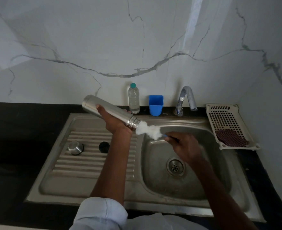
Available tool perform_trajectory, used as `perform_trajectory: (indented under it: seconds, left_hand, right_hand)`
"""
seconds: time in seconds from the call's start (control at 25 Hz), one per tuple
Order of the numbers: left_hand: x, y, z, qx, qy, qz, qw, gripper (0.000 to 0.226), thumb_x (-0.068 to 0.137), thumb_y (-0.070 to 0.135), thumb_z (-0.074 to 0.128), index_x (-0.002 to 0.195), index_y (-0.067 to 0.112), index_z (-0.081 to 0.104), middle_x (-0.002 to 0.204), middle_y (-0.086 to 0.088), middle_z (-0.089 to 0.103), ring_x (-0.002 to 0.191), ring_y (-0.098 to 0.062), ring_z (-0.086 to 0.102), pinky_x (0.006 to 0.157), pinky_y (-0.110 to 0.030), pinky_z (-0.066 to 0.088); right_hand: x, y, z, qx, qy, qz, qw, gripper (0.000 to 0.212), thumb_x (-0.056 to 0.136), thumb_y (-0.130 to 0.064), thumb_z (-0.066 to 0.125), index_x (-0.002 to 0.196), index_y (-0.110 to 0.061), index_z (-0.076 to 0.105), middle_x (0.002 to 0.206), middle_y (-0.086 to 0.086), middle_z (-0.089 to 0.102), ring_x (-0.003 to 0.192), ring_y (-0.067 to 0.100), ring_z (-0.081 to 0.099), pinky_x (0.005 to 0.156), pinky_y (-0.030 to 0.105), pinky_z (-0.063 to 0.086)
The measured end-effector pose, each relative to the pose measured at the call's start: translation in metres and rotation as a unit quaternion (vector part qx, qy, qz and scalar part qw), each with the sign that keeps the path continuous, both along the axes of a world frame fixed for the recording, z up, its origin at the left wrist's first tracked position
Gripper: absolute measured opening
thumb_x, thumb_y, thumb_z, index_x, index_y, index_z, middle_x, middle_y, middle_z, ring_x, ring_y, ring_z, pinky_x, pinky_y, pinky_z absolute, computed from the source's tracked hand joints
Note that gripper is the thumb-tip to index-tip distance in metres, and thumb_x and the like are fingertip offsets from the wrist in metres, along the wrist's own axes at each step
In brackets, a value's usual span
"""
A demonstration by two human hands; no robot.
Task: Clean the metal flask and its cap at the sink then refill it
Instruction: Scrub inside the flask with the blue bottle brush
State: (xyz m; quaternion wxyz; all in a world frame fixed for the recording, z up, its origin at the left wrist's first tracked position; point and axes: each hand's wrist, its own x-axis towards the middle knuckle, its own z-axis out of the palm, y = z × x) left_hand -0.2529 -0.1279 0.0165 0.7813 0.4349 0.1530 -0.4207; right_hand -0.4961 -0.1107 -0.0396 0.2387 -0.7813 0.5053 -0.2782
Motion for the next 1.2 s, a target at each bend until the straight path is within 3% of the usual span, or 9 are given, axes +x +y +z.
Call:
perform_trajectory:
  seconds: [0.12, 0.24, 0.52, 0.68, 0.76, 0.84, 0.88, 1.04, 1.2]
  left_hand:
    - [-0.006, 0.003, -0.003, -0.052, -0.038, -0.036, 0.997, 0.076, 0.086, 0.077, 0.062, 0.129, 0.015, 0.061, 0.101, -0.014, 0.074, 0.079, -0.026, 0.077, 0.073, -0.04, 0.062]
    - [-0.025, 0.002, -0.008, -0.082, -0.059, -0.11, 0.989, 0.081, 0.083, 0.079, 0.063, 0.133, 0.014, 0.059, 0.1, -0.013, 0.072, 0.08, -0.026, 0.075, 0.073, -0.04, 0.061]
    - [-0.025, 0.005, -0.009, -0.027, -0.049, -0.055, 0.997, 0.059, 0.09, 0.07, 0.064, 0.114, 0.016, 0.063, 0.097, -0.011, 0.072, 0.08, -0.025, 0.076, 0.068, -0.036, 0.061]
    - [-0.031, 0.005, -0.008, -0.034, -0.044, -0.062, 0.997, 0.059, 0.09, 0.069, 0.064, 0.114, 0.016, 0.062, 0.094, -0.01, 0.071, 0.077, -0.024, 0.075, 0.064, -0.035, 0.06]
    - [-0.026, 0.003, -0.009, -0.047, -0.049, -0.08, 0.994, 0.065, 0.089, 0.071, 0.065, 0.119, 0.013, 0.062, 0.091, -0.011, 0.071, 0.072, -0.023, 0.074, 0.064, -0.035, 0.06]
    - [-0.021, 0.003, -0.01, -0.058, -0.05, -0.1, 0.992, 0.07, 0.087, 0.074, 0.064, 0.121, 0.013, 0.062, 0.092, -0.012, 0.071, 0.074, -0.024, 0.074, 0.067, -0.037, 0.061]
    - [-0.02, 0.004, -0.012, -0.061, -0.049, -0.108, 0.991, 0.072, 0.086, 0.075, 0.064, 0.124, 0.013, 0.061, 0.093, -0.013, 0.07, 0.076, -0.025, 0.073, 0.069, -0.038, 0.061]
    - [-0.022, 0.004, -0.011, -0.058, -0.048, -0.084, 0.994, 0.074, 0.085, 0.074, 0.067, 0.124, 0.012, 0.061, 0.09, -0.011, 0.07, 0.073, -0.025, 0.073, 0.066, -0.037, 0.06]
    - [-0.027, 0.004, -0.004, -0.06, -0.048, -0.059, 0.995, 0.064, 0.088, 0.071, 0.065, 0.115, 0.013, 0.063, 0.092, -0.012, 0.07, 0.072, -0.024, 0.073, 0.066, -0.036, 0.06]
  right_hand:
    - [0.009, 0.002, 0.005, 0.226, -0.124, 0.026, 0.966, 0.029, 0.1, -0.018, 0.062, 0.074, -0.023, 0.075, 0.067, 0.0, 0.066, 0.058, 0.006, 0.054, 0.062, 0.031, 0.045]
    - [0.053, -0.002, 0.019, 0.276, -0.157, 0.036, 0.948, 0.034, 0.102, -0.021, 0.056, 0.074, -0.012, 0.073, 0.061, 0.006, 0.061, 0.053, 0.01, 0.05, 0.059, 0.032, 0.042]
    - [0.056, 0.022, 0.018, 0.008, -0.077, -0.039, 0.996, 0.017, 0.086, -0.014, 0.079, 0.088, -0.025, 0.066, 0.079, -0.01, 0.064, 0.066, 0.009, 0.059, 0.059, 0.028, 0.052]
    - [0.077, 0.024, 0.014, -0.007, -0.006, -0.095, 0.995, 0.009, 0.09, -0.016, 0.071, 0.089, -0.024, 0.067, 0.08, -0.007, 0.065, 0.068, 0.011, 0.059, 0.059, 0.031, 0.048]
    - [0.077, 0.013, 0.017, 0.171, -0.126, -0.085, 0.973, 0.007, 0.093, -0.011, 0.066, 0.09, -0.016, 0.071, 0.075, -0.002, 0.065, 0.057, 0.009, 0.055, 0.053, 0.027, 0.044]
    - [0.069, 0.006, 0.033, 0.456, -0.277, -0.064, 0.843, 0.019, 0.098, -0.008, 0.054, 0.094, -0.007, 0.072, 0.067, 0.003, 0.058, 0.046, 0.008, 0.041, 0.043, 0.023, 0.032]
    - [0.066, 0.003, 0.036, 0.49, -0.278, -0.05, 0.825, 0.022, 0.101, -0.01, 0.051, 0.096, -0.006, 0.072, 0.066, 0.005, 0.057, 0.045, 0.008, 0.039, 0.042, 0.022, 0.031]
    - [0.071, 0.014, 0.031, 0.198, -0.125, -0.012, 0.972, 0.009, 0.094, -0.025, 0.071, 0.099, -0.018, 0.072, 0.082, -0.003, 0.069, 0.064, 0.011, 0.059, 0.058, 0.026, 0.048]
    - [0.082, 0.02, 0.019, -0.034, 0.031, -0.059, 0.997, 0.013, 0.09, -0.016, 0.071, 0.101, -0.023, 0.073, 0.09, -0.005, 0.067, 0.075, 0.013, 0.061, 0.066, 0.031, 0.049]
